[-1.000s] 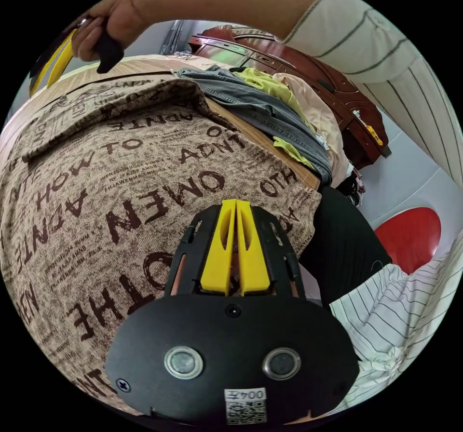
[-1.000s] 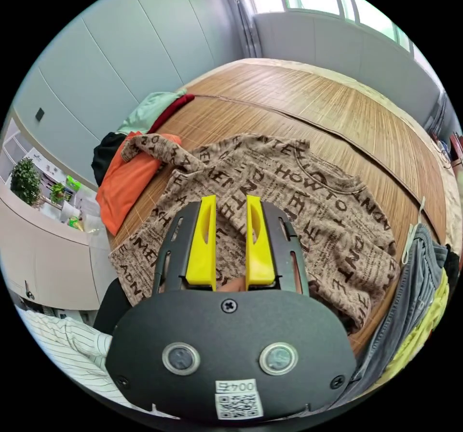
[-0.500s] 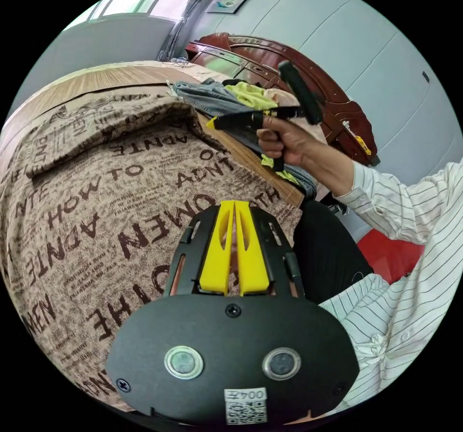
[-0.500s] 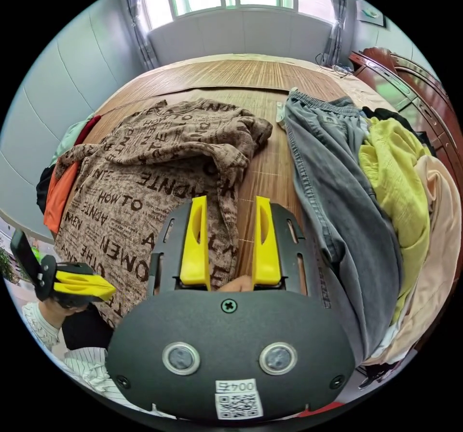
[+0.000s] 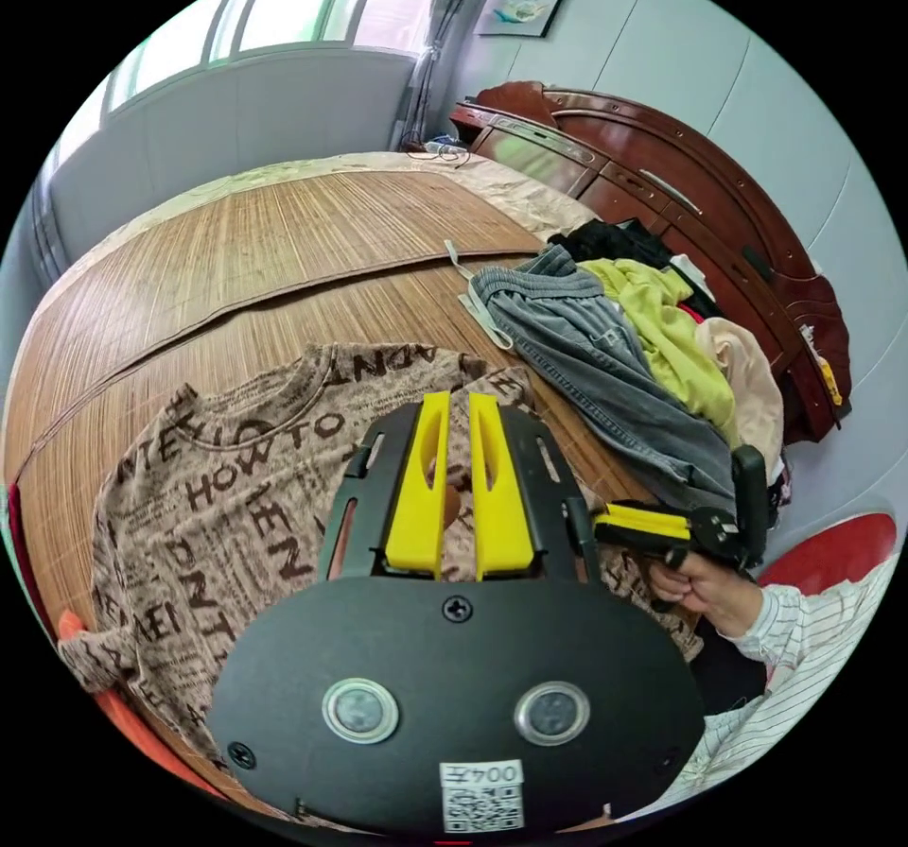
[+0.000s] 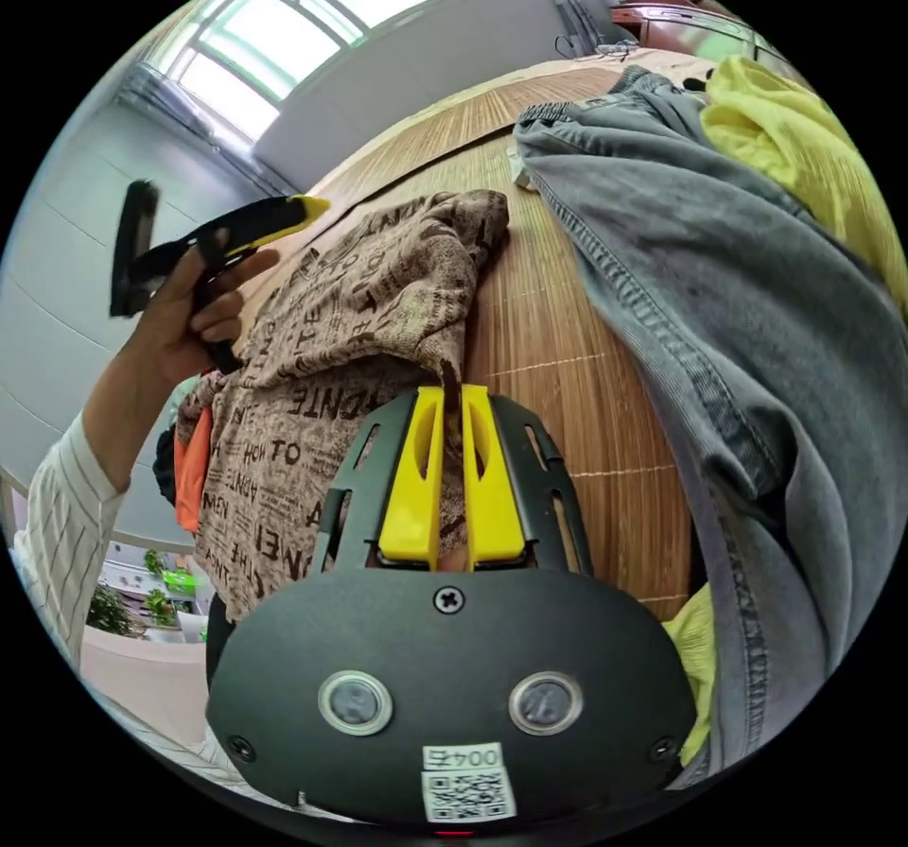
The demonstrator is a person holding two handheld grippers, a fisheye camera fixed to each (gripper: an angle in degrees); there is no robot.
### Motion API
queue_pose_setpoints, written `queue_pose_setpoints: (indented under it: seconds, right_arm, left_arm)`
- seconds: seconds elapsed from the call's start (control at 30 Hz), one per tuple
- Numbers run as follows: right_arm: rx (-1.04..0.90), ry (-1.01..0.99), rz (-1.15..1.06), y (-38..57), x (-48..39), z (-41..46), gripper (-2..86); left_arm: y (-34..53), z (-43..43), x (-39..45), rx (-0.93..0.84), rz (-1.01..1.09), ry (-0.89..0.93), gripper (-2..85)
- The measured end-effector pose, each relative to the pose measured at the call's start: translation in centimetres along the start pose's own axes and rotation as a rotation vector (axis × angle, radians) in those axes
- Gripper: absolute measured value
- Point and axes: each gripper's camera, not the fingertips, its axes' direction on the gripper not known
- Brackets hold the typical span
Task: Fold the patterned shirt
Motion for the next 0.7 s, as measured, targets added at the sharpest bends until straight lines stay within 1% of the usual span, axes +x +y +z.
queue_pose_setpoints:
  seconds: [0.03,0.1,0.2,0.33,0.37,0.4,0.47,0.53,0.6,0.7]
  right_arm:
    - [0.002,-0.038,0.028,-0.1,0.7,0.0,4.5]
    - [-0.012,-0.052,0.029,-0.7,1.3,0.1,4.3]
    - [-0.021,-0.063,0.007,-1.6,2.0,0.2,4.5]
    - [-0.059,-0.078,-0.053,-2.9,2.4,0.6,5.1]
    - [-0.072,-0.051,-0.048,-3.1,2.8,0.6,4.2]
    - [-0.075,-0.055,-0.055,-3.2,3.0,0.6,3.8]
    - [-0.085,-0.083,-0.001,-3.2,4.1,0.4,3.3]
    - [-0.087,-0.084,0.001,-3.3,4.6,0.3,2.9]
    - [-0.085,-0.071,-0.006,-3.4,4.8,0.4,2.8]
    - [-0.081,-0.078,0.004,-3.6,5.3,0.5,2.7]
  left_arm:
    - [-2.1,1.8,0.4,-0.046,0.005,-0.035,2.1]
    - [-4.8,4.3,0.7,-0.117,-0.01,-0.063,1.2]
    - [-8.0,7.3,1.1,-0.184,-0.009,-0.074,0.6]
    - [-11.3,10.9,1.6,-0.282,0.043,-0.054,0.3]
    - [-11.7,11.3,1.5,-0.282,0.042,-0.061,0.3]
    - [-12.4,11.8,1.2,-0.27,0.027,-0.074,0.3]
    - [-13.4,12.2,0.2,-0.222,-0.026,-0.057,0.3]
    - [-14.5,12.7,-1.6,-0.174,-0.109,0.0,0.3]
    - [-14.9,12.9,-2.4,-0.162,-0.161,0.042,0.3]
    - [-15.3,11.9,-2.7,-0.156,-0.184,0.079,0.4]
